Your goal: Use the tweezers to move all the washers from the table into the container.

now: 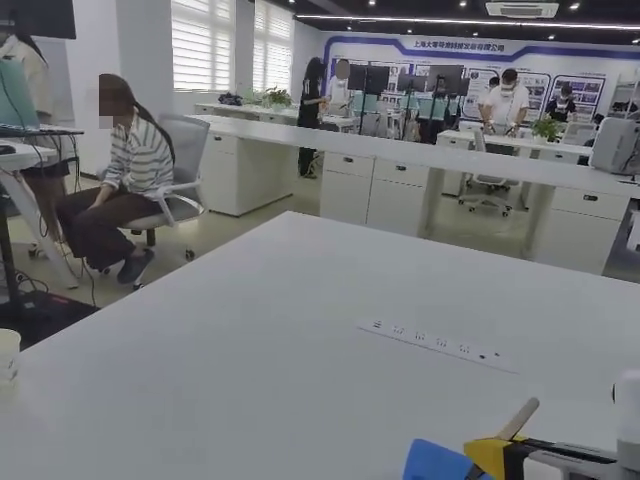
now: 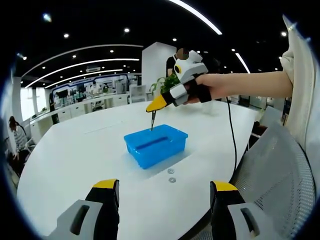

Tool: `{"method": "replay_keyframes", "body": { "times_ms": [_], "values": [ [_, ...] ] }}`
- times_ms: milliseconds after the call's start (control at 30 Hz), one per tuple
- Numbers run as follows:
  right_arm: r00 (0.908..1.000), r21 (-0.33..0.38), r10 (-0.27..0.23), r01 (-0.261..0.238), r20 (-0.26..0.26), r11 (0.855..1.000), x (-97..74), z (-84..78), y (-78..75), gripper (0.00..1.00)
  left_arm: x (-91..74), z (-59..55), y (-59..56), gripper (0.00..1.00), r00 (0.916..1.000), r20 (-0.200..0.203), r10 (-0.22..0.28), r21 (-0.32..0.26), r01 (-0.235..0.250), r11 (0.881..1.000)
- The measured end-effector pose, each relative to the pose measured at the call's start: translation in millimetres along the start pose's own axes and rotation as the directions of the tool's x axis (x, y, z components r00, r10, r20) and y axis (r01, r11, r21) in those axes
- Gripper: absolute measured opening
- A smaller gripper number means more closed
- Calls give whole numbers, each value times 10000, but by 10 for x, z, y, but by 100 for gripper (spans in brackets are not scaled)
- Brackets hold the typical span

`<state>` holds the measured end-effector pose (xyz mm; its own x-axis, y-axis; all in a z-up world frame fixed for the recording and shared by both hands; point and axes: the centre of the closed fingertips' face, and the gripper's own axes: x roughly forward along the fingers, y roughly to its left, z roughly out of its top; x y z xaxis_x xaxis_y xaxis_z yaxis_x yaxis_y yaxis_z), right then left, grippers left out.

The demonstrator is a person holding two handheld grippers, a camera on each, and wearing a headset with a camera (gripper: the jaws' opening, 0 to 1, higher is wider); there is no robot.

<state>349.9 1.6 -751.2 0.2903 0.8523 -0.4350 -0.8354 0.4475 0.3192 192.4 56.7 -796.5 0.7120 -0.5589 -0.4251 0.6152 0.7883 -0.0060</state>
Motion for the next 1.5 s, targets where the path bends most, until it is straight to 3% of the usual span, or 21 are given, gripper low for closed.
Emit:
{"method": "replay_keyframes", "body": {
  "times_ms": [500,933,1500],
  "values": [
    [9962,178,-587,599,-642,9980,145,-297,-309,3,-1,-16,0,75,10000,-95,-20,-6,20,10000],
    [9959,97,-594,602,-685,9981,232,-432,-372,3,3,-34,-1,74,9998,-213,-66,19,66,10000],
    [9888,-619,-1084,1024,-1030,9928,268,-586,-532,3,14,-54,14,74,9996,-268,-47,25,47,10000]
  ]
}}
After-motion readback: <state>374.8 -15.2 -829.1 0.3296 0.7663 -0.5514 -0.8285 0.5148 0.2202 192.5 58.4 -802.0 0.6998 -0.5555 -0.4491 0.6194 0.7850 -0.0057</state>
